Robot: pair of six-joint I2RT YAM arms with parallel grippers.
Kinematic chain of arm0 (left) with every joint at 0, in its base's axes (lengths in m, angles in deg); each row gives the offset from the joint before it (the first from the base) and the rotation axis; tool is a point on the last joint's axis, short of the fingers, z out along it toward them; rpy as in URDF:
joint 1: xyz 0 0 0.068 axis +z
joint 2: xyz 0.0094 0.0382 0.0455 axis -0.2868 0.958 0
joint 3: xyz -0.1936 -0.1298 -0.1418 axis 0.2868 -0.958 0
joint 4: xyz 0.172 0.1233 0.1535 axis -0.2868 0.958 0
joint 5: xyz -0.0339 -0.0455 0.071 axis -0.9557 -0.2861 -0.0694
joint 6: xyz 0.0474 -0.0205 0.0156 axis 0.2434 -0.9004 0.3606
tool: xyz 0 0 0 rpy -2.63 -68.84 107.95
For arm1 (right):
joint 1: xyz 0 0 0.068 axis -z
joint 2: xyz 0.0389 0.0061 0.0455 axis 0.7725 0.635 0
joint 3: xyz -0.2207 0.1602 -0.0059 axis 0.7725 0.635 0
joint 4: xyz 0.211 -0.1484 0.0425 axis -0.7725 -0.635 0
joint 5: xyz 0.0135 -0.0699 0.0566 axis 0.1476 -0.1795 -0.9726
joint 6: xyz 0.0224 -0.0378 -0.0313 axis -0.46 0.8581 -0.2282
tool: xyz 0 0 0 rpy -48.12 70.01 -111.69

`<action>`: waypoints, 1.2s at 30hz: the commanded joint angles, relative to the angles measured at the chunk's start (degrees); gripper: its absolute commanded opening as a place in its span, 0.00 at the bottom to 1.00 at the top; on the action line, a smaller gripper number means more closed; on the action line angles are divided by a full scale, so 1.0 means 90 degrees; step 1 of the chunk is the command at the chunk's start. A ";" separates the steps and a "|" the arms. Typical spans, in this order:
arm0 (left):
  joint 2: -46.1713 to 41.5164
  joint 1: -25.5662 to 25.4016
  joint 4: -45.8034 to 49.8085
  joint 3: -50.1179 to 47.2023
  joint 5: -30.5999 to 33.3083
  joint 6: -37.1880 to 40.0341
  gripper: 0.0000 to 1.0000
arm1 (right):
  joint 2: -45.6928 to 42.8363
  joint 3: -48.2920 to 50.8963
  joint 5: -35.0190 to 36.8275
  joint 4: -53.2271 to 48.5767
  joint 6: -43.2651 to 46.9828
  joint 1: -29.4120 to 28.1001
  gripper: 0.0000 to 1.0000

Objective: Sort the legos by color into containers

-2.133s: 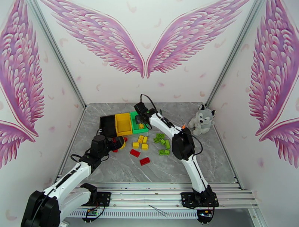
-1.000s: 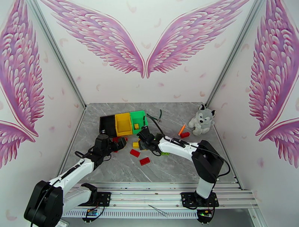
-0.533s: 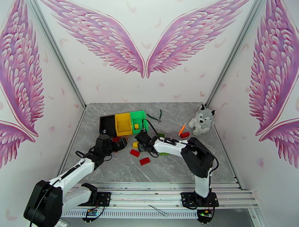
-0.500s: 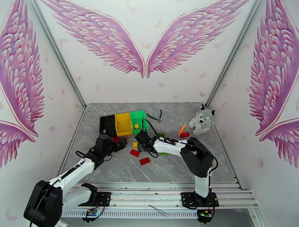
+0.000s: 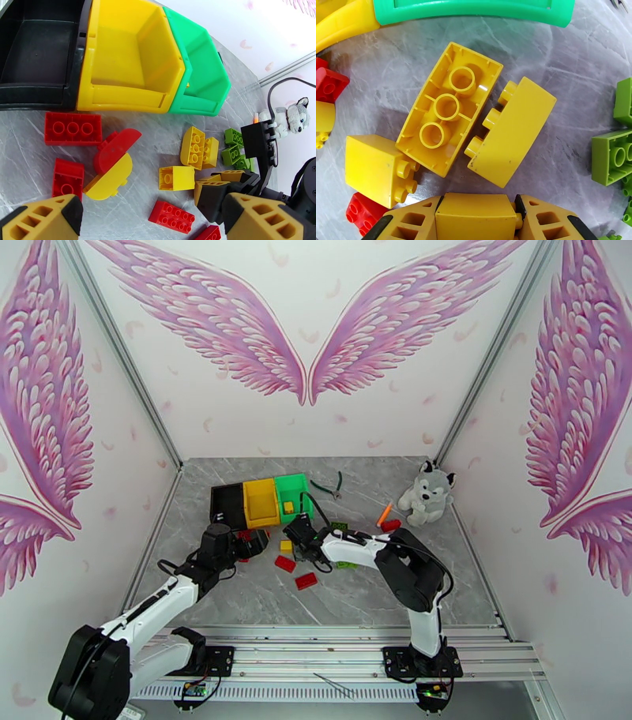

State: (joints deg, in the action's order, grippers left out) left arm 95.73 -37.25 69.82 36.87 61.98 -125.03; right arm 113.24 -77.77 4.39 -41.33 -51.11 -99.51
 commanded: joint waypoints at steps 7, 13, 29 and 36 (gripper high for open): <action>0.0607 -0.0479 -0.0096 0.0537 -0.0114 0.0306 0.99 | -0.0332 -0.1068 0.0458 -0.0420 0.0391 0.0316 0.39; 0.0814 -0.0692 0.0085 0.0749 0.0266 0.0537 0.97 | 0.0555 -0.2656 0.0306 -0.0835 0.0551 0.0778 0.39; 0.0124 -0.1531 0.0664 0.0870 0.2258 0.1188 0.98 | 0.1774 -0.4928 0.0240 -0.1781 0.0922 0.1091 0.63; -0.0452 -0.1618 0.0901 0.0697 0.2696 0.1115 0.99 | 0.0155 -0.2522 0.0182 -0.0870 0.0651 0.0995 0.61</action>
State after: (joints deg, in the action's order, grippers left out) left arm 93.63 -51.41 75.11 42.62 83.09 -115.33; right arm 121.38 -106.11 6.40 -52.55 -43.86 -89.87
